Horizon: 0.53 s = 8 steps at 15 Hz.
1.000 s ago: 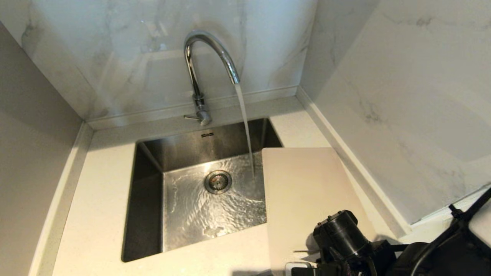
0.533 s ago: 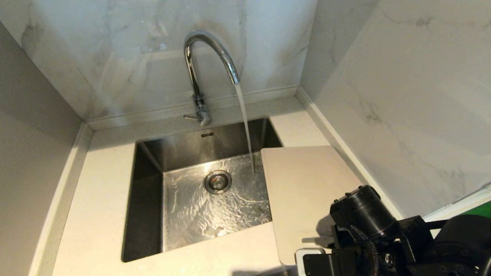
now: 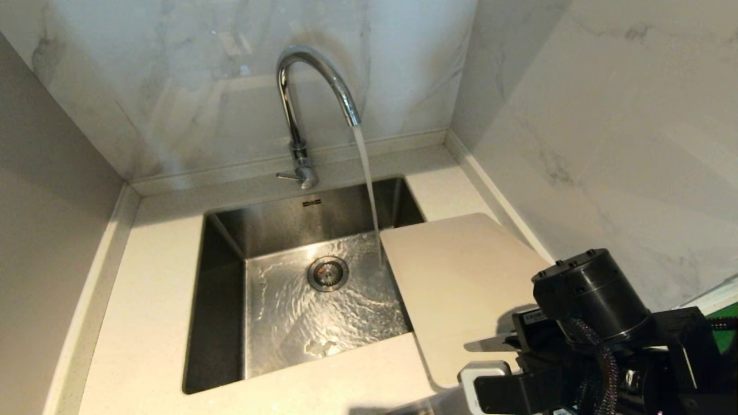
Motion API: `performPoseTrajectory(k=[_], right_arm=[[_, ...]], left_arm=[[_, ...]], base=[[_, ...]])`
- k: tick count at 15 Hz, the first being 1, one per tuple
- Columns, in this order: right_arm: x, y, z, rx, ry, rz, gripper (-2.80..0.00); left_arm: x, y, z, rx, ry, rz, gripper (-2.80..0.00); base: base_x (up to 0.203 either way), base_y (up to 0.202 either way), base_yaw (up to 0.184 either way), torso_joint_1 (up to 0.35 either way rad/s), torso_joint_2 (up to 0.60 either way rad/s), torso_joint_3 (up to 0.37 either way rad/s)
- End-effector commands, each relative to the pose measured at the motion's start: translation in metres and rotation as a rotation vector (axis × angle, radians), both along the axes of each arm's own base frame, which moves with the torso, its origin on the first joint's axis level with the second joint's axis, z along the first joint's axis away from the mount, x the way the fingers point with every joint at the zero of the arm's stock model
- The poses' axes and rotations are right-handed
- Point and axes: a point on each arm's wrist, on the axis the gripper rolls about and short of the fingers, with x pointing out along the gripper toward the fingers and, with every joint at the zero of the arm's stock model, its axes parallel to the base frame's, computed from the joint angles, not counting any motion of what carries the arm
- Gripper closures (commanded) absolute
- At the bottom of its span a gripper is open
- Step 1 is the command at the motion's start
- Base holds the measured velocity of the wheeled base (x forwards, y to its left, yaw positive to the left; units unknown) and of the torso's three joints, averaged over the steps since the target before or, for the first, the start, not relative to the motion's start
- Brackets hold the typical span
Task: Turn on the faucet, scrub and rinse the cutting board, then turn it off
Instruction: Pick up the cutting board
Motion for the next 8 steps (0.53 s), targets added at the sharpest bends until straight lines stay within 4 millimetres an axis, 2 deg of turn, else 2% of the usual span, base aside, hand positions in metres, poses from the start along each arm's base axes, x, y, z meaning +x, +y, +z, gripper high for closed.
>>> performPoseTrajectory(k=[1, 8], right_arm=[[-0.008, -0.005, 0.011, -0.025, -0.056, 0.019, 0.00], [-0.020, -0.014, 0.039, -0.122, -0.192, 0.135, 0.00]], left_arm=[[0.000, 0.000, -0.001, 0.000, 0.002, 0.000, 0.00], [0.000, 0.000, -0.001, 0.000, 0.003, 0.001, 0.00]], base=[[0.000, 0.000, 0.000, 0.000, 0.00, 0.000], [0.000, 0.000, 0.000, 0.000, 0.00, 0.000]])
